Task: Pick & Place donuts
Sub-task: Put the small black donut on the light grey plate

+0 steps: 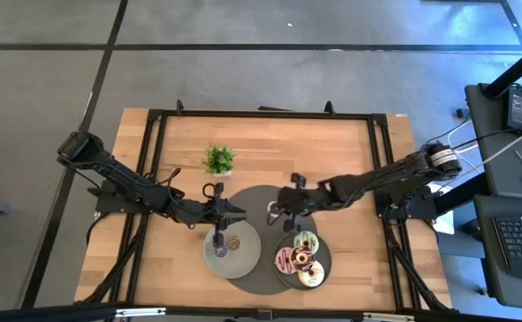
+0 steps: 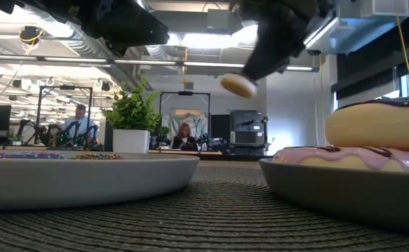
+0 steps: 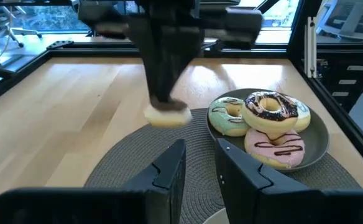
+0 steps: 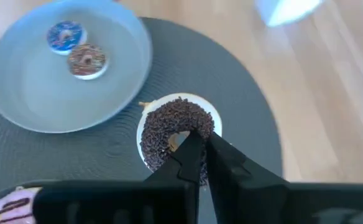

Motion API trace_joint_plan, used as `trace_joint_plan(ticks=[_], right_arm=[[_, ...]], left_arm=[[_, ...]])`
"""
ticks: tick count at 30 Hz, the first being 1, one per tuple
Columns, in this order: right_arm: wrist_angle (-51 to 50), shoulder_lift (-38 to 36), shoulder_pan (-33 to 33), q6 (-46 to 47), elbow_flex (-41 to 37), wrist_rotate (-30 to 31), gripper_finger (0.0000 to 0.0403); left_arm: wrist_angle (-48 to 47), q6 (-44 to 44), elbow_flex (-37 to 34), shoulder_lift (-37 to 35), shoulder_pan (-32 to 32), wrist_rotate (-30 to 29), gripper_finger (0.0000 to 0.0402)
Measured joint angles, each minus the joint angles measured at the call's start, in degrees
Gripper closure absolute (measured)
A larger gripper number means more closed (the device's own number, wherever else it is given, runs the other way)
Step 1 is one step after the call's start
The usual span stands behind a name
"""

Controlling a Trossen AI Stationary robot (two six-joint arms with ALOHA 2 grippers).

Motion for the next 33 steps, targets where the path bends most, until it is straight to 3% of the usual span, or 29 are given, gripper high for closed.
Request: trace_joint_plan(ticks=[6,12,22,33], right_arm=[[-0.1,9.2,-0.2,-0.1,4.8,-4.8,0.0383],[-0.3,17.2,-0.3,-0.3,6.3,-4.9,0.0378],[-0.7,19.3,-0.3,-1.8,6.6,-4.8,0.0375],[-1.3,19.2,-0.3,0.9,6.6,-4.8,0.0282]], left_arm=[[0.0,0.0,0.0,0.0,0.0,0.0,0.0318],[0.0,0.0,0.0,0.0,0.0,0.0,0.0318],[0.0,0.0,0.0,0.0,0.0,0.0,0.0317],[0.0,-0.1,0.0,0.0,0.0,0.0,0.0317]])
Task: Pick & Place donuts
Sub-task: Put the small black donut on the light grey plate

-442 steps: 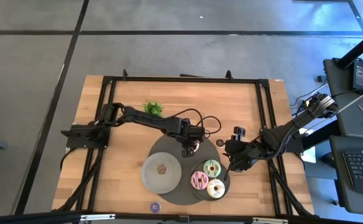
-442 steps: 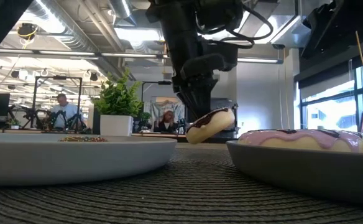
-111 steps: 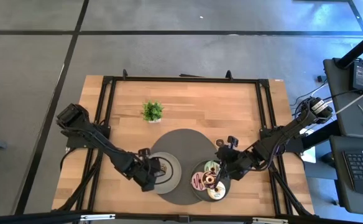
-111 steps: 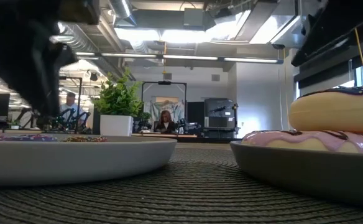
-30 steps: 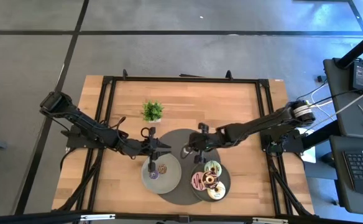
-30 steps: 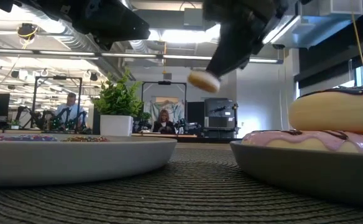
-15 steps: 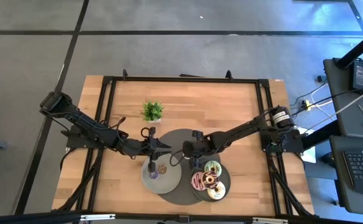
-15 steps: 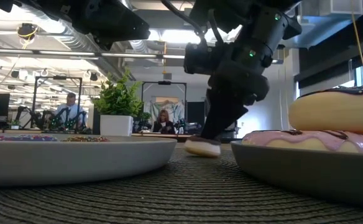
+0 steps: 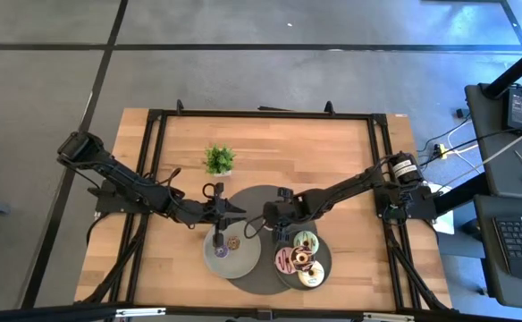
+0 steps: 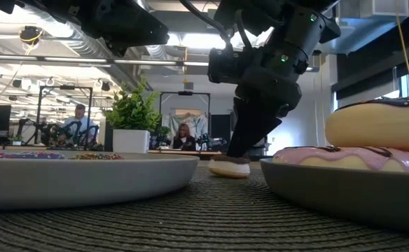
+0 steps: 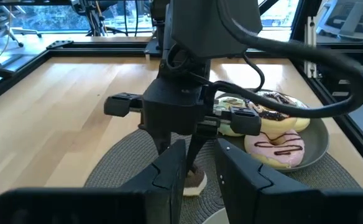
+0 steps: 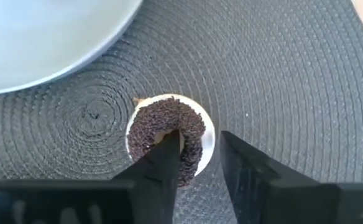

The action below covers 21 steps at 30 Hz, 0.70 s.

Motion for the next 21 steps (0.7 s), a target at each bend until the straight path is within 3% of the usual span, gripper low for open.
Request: trace_joint_plan(ticks=[5,11,15,18,21], right_arm=[[-4.6,-1.6,0.0,0.7,0.0,0.3,0.0260],[-5.8,-8.8,1.1,0.0,0.1,2.0,0.0257],[-15.3,-13.9,3.1,2.2,-0.3,6.6,0.0260],[-18.5,-19.3,6.4,6.0,-4.2,13.1,0.0260],[-19.3,-26.9,10.0,9.5,-11.2,13.8,0.0260]], left_arm=[[0.0,0.0,0.0,0.0,0.1,-0.2,0.0317],[0.0,0.0,0.0,0.0,1.1,-0.6,0.0318],[0.0,0.0,0.0,0.0,1.5,-0.5,0.0318],[0.0,-0.1,0.0,0.0,1.5,-0.9,0.0318],[0.4,0.0,0.0,0.0,1.5,-1.9,0.0318]])
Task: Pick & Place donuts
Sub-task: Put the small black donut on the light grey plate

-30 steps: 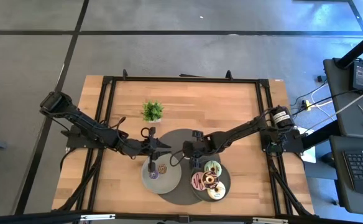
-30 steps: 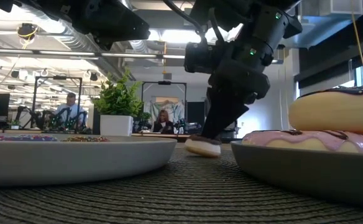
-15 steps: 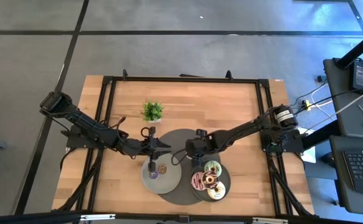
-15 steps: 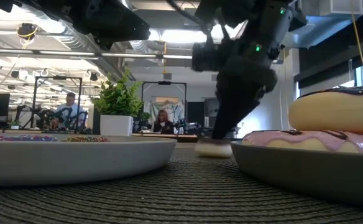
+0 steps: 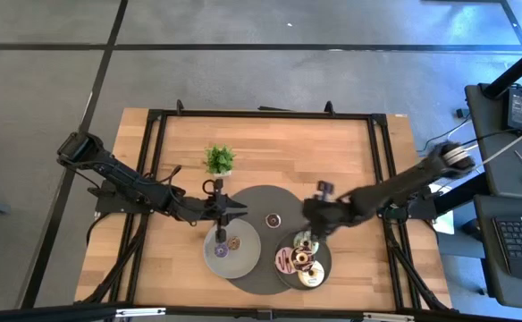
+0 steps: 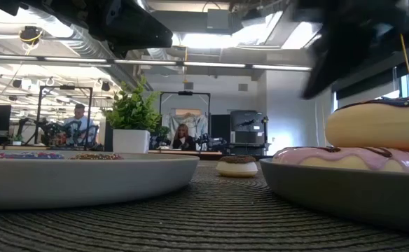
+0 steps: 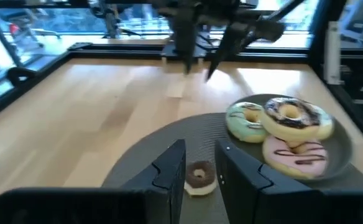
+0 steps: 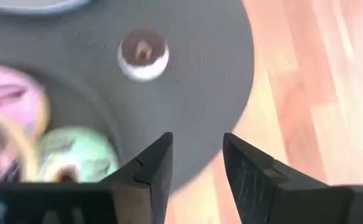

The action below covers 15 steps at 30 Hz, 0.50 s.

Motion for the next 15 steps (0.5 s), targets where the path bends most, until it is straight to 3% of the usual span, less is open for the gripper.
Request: trace_joint_plan(ticks=[6,10,15], right_arm=[[8.7,-16.3,4.9,6.5,-13.7,0.5,0.0260],[19.1,-22.5,5.5,7.3,-21.1,1.9,0.0260],[26.7,-25.2,5.4,5.3,-26.2,1.9,0.0260]], left_arm=[[1.5,-1.0,0.0,0.5,0.4,-3.5,0.0318],[10.3,0.4,1.6,4.0,2.3,4.5,0.0318],[8.2,7.6,10.5,14.4,4.0,11.2,0.0318]])
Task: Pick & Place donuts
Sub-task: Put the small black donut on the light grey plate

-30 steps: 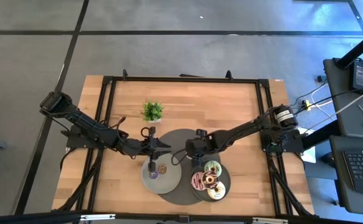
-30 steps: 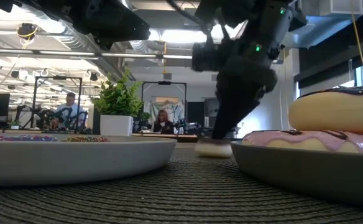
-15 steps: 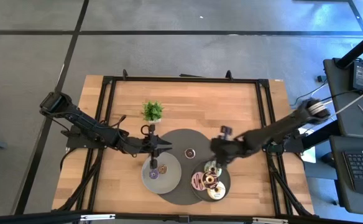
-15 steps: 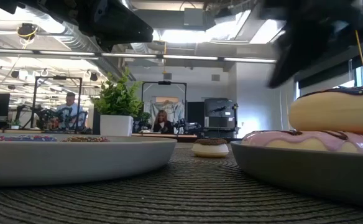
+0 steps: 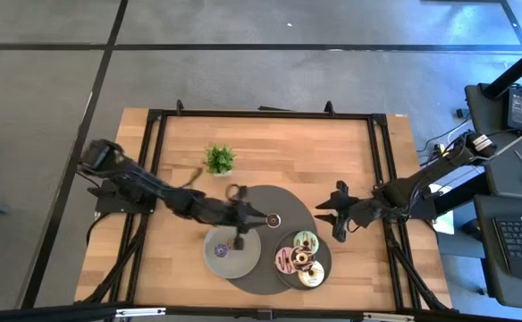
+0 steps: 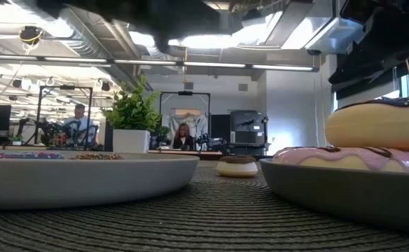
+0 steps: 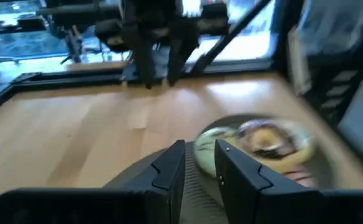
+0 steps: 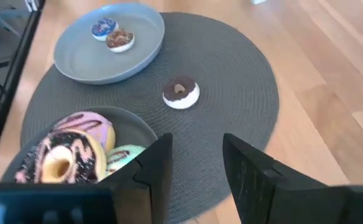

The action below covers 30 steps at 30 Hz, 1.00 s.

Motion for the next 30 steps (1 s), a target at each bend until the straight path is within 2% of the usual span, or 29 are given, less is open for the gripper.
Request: trace_joint_plan(ticks=[4,6,10,16,30], right_arm=[[0.7,0.4,0.0,0.5,-0.4,0.0,0.0260],[0.6,0.8,0.0,0.4,-0.4,-0.1,0.0260],[0.6,0.8,0.0,0.5,-0.4,-0.1,0.0260],[0.4,0.8,0.0,0.3,-0.4,-0.1,0.0260],[0.3,0.8,0.1,0.1,-0.4,-0.2,0.0260]], left_arm=[[-10.7,2.7,8.3,7.9,2.2,-0.3,0.0318],[-17.4,0.5,11.8,10.8,3.3,-0.1,0.0318],[-24.6,-4.2,16.7,15.6,5.5,1.8,0.0318],[-25.4,-5.4,17.4,17.7,7.2,8.4,0.0318],[-28.7,-8.5,17.3,18.2,7.9,7.3,0.0318]])
